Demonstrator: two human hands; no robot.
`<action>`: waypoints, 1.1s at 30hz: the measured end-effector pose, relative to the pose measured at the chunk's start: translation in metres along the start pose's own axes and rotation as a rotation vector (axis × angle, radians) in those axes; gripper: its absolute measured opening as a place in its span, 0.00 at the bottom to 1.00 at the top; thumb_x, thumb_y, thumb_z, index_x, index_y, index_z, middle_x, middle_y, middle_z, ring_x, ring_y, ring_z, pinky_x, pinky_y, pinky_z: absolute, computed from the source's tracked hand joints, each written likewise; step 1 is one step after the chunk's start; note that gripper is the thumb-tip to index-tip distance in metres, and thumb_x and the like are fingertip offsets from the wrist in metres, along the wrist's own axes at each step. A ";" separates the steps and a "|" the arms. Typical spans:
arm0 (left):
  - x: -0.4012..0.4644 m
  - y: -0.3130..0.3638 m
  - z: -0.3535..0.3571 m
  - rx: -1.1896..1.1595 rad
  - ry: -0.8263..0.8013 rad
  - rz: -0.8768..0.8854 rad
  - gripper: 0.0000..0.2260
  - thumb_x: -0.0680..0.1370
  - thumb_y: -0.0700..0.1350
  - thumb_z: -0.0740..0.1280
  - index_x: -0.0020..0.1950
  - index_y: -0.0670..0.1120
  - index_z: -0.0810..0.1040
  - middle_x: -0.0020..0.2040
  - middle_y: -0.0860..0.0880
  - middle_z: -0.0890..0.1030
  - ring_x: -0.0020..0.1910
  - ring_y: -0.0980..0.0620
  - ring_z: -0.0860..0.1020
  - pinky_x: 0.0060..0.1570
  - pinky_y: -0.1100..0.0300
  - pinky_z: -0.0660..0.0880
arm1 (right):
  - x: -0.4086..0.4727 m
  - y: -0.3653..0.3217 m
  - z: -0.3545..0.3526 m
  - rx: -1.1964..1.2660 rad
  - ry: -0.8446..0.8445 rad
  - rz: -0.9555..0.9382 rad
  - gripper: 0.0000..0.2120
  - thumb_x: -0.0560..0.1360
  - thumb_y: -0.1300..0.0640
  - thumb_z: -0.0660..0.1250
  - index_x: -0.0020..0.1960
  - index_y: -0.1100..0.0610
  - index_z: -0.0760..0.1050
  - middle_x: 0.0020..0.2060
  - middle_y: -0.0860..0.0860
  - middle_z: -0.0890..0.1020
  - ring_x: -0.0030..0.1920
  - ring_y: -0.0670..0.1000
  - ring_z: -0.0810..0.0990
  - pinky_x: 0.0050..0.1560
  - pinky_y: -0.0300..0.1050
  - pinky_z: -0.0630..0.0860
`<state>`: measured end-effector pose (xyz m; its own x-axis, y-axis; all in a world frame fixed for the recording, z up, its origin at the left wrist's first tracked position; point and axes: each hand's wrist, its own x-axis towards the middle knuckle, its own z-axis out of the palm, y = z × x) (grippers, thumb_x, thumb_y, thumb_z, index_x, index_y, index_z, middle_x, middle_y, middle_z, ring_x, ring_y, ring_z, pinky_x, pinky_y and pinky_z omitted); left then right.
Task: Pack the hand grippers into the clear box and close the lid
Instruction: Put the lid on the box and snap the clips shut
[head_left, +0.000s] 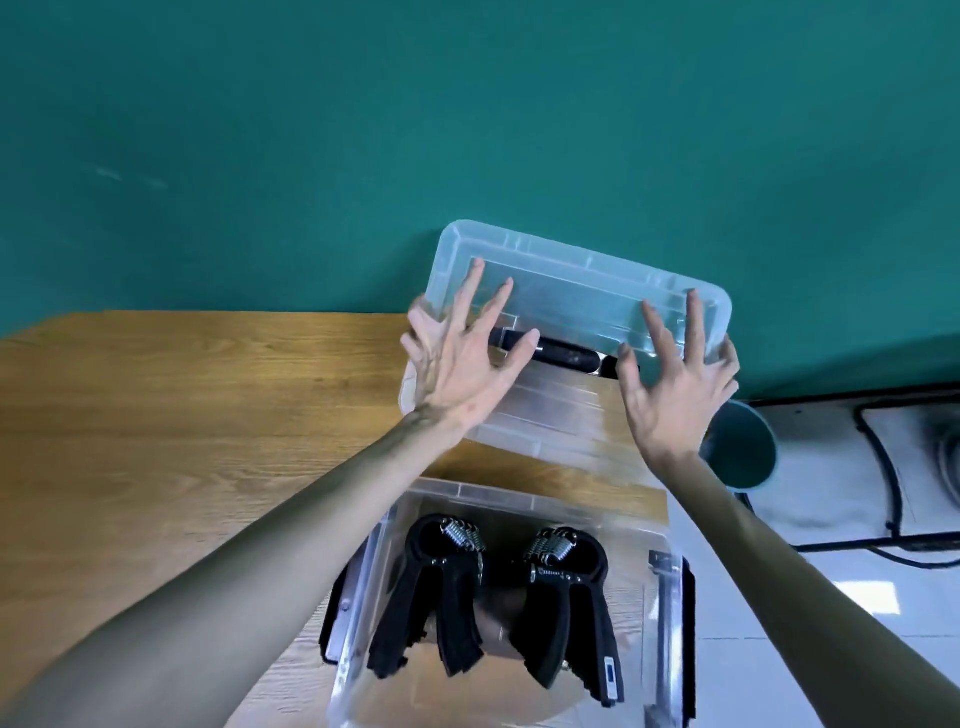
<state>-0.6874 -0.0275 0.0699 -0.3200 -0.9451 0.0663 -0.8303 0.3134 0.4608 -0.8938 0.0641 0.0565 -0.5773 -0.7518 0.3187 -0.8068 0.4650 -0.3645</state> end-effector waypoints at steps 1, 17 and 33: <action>-0.002 0.005 -0.007 -0.002 0.019 0.005 0.32 0.78 0.73 0.51 0.81 0.65 0.56 0.82 0.64 0.43 0.70 0.40 0.60 0.57 0.49 0.65 | 0.003 -0.002 -0.009 0.008 0.017 -0.009 0.21 0.78 0.40 0.61 0.70 0.38 0.71 0.79 0.42 0.61 0.67 0.68 0.65 0.58 0.59 0.67; -0.166 0.002 -0.056 0.004 0.050 -0.004 0.30 0.79 0.72 0.52 0.80 0.65 0.59 0.82 0.64 0.44 0.66 0.39 0.59 0.60 0.46 0.65 | -0.136 -0.012 -0.095 -0.021 0.039 -0.013 0.20 0.79 0.39 0.61 0.70 0.38 0.72 0.78 0.42 0.61 0.66 0.67 0.65 0.59 0.60 0.66; -0.272 -0.027 -0.028 0.126 -0.140 -0.099 0.32 0.79 0.73 0.51 0.81 0.64 0.57 0.83 0.62 0.43 0.67 0.36 0.59 0.60 0.45 0.64 | -0.242 0.021 -0.085 -0.126 -0.205 -0.047 0.24 0.78 0.35 0.58 0.71 0.40 0.70 0.79 0.44 0.61 0.65 0.69 0.67 0.61 0.65 0.69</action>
<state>-0.5650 0.2184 0.0642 -0.2866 -0.9526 -0.1018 -0.9087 0.2367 0.3438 -0.7817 0.2958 0.0461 -0.5112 -0.8473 0.1442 -0.8491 0.4720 -0.2370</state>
